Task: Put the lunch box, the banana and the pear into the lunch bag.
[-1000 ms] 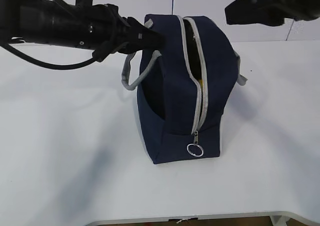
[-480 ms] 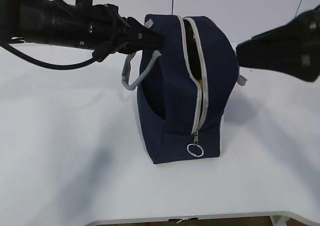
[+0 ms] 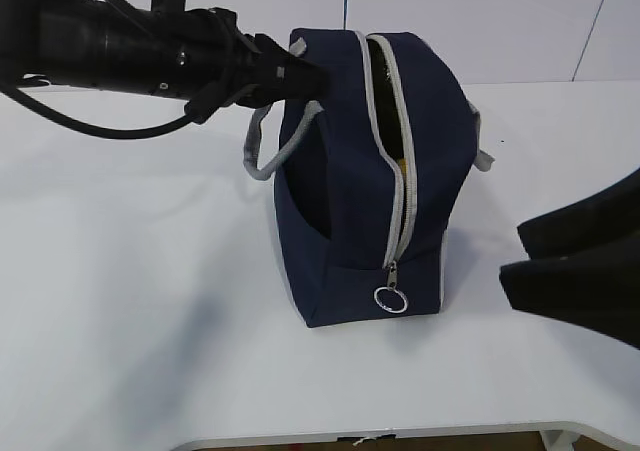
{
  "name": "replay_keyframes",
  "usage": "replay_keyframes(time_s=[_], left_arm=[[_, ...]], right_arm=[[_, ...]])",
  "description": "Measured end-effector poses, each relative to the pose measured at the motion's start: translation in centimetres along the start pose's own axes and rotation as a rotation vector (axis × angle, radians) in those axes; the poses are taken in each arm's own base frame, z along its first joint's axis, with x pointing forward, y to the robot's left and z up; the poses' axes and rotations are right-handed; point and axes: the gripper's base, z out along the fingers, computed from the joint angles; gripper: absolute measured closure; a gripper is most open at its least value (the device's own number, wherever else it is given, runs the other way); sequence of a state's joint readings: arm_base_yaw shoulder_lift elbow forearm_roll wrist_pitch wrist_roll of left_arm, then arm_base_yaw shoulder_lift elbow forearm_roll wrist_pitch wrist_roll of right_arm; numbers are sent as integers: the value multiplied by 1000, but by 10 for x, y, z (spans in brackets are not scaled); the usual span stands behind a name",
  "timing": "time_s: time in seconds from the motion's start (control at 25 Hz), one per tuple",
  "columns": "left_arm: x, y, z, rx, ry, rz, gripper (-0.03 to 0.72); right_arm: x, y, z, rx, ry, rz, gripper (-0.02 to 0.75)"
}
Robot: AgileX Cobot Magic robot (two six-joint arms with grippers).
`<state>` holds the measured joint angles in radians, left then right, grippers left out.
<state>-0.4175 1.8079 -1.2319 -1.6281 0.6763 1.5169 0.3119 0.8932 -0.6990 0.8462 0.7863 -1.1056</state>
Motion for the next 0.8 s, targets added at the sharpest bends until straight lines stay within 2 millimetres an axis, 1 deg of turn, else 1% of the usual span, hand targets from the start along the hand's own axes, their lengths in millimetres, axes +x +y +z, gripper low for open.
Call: replay_keyframes(time_s=[0.2,0.28,0.64,0.8], left_arm=[[0,0,0,0,0,0,706],[0,0,0,0,0,0,706],[0,0,0,0,0,0,706],[0,0,0,0,0,0,706]], right_arm=[[12,4,4,-34,34,-112,385],[13,5,4,-44,38,-166,385],[30,7,12,-70,59,-491,385],[31,2,20,-80,60,-497,385]])
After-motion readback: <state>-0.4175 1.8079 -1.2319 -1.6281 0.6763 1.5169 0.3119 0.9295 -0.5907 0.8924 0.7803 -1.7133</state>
